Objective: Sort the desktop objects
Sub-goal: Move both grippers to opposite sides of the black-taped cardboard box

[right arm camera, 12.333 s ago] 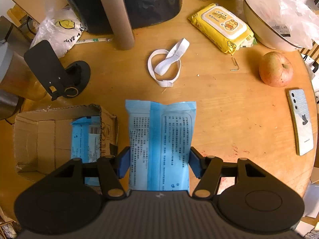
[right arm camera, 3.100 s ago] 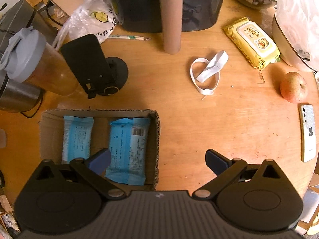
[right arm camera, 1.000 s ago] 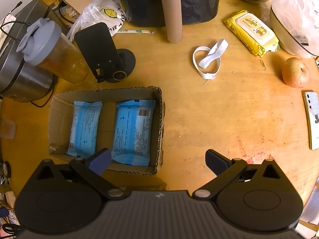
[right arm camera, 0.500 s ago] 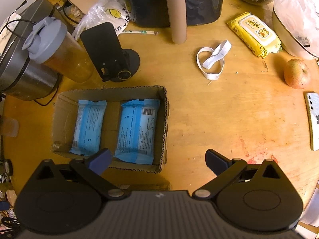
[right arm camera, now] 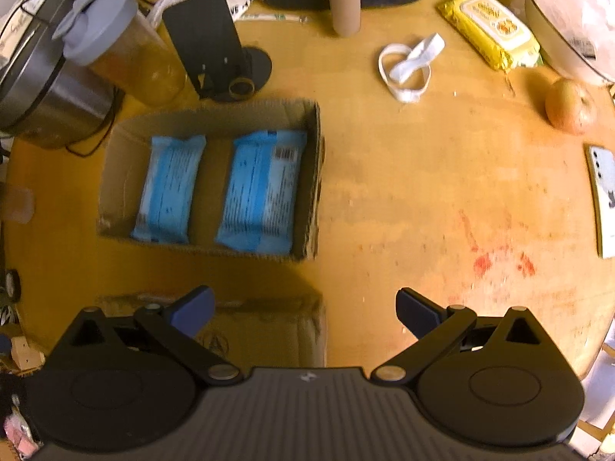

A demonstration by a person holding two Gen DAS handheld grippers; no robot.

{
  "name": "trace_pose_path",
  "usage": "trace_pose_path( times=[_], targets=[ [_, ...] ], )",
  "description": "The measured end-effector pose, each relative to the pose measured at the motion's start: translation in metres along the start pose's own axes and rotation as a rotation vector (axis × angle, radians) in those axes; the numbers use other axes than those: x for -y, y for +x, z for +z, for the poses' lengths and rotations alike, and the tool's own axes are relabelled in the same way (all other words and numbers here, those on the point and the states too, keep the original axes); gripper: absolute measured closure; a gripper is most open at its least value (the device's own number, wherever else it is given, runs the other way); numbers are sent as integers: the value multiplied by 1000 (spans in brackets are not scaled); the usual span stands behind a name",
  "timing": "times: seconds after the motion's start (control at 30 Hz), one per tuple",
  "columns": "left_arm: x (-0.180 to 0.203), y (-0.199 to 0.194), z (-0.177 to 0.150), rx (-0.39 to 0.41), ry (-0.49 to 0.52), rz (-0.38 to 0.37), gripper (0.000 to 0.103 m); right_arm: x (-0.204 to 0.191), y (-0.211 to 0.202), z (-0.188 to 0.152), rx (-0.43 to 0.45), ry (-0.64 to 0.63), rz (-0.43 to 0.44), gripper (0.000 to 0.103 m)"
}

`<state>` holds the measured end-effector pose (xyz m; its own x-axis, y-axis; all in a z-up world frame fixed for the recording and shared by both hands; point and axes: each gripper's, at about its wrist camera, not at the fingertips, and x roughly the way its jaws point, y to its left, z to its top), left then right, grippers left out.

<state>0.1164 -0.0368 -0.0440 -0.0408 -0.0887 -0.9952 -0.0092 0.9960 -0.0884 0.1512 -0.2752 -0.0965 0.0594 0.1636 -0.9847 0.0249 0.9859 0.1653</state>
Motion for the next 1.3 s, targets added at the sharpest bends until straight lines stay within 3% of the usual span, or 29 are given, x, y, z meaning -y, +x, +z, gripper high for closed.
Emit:
trace_pose_path(
  times=[0.87, 1.3],
  targets=[
    [1, 3, -3, 17, -2, -14, 0, 1, 5, -50, -104, -26, 19, 0],
    [-2, 13, -11, 25, 1, -61, 0, 6, 7, -52, -80, -15, 56, 0]
  ],
)
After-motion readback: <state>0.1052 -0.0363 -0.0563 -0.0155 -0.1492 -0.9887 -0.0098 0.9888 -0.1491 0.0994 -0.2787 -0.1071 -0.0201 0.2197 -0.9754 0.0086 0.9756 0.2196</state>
